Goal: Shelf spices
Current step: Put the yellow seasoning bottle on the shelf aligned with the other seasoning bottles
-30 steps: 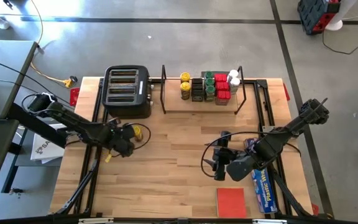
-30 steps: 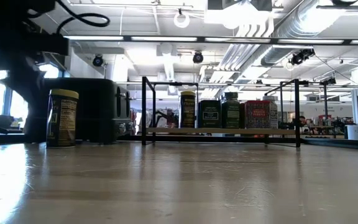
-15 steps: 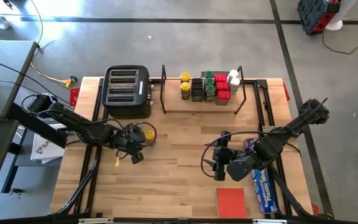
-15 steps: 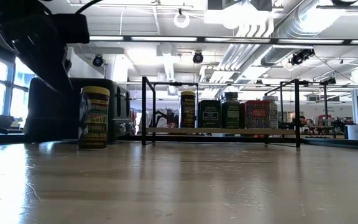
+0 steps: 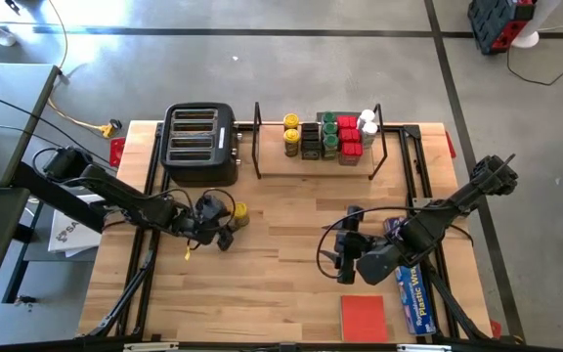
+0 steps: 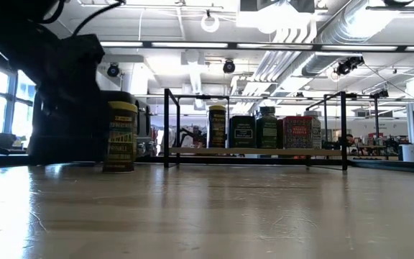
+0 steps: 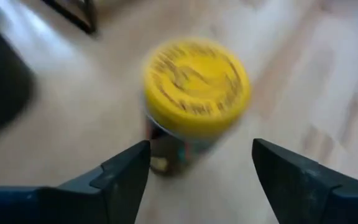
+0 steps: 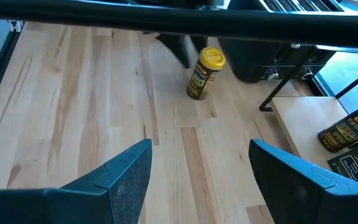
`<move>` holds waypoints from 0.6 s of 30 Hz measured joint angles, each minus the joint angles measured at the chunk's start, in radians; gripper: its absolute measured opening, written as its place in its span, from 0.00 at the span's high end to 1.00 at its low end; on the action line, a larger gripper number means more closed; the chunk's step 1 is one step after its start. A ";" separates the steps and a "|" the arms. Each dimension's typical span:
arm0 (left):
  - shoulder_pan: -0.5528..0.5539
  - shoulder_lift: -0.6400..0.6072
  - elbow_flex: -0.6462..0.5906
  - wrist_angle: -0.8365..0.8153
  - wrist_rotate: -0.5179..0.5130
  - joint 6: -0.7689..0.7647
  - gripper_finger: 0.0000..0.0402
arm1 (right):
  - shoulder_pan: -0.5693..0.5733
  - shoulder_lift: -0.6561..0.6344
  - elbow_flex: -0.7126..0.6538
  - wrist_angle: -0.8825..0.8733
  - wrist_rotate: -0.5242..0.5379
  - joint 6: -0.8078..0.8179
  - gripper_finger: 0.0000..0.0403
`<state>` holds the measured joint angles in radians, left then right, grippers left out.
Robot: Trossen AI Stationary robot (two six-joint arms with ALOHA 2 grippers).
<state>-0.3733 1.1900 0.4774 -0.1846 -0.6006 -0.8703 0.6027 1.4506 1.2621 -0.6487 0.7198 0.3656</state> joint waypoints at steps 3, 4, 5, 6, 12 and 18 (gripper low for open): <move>0.000 0.000 0.000 0.042 -0.111 0.049 0.30 | 0.000 0.000 0.000 0.001 0.000 0.000 0.34; 0.002 0.000 0.000 0.072 -0.129 0.087 0.30 | -0.001 0.000 0.000 0.002 0.000 0.000 0.34; 0.006 0.000 0.000 0.103 -0.140 0.131 0.30 | 0.000 0.000 0.000 0.002 0.007 -0.002 0.34; 0.011 0.001 0.000 0.129 -0.142 0.169 0.30 | 0.000 0.000 0.000 0.002 0.030 -0.001 0.34; 0.066 0.055 0.000 0.247 -0.093 0.310 0.36 | -0.073 0.033 0.001 0.031 0.155 0.020 0.34; 0.095 0.105 0.006 0.409 -0.015 0.444 0.40 | -0.227 0.124 0.001 0.292 -0.195 -0.185 0.34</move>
<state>-0.2787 1.2948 0.4834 0.2239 -0.6151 -0.4261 0.3758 1.5747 1.2629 -0.3571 0.5250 0.1802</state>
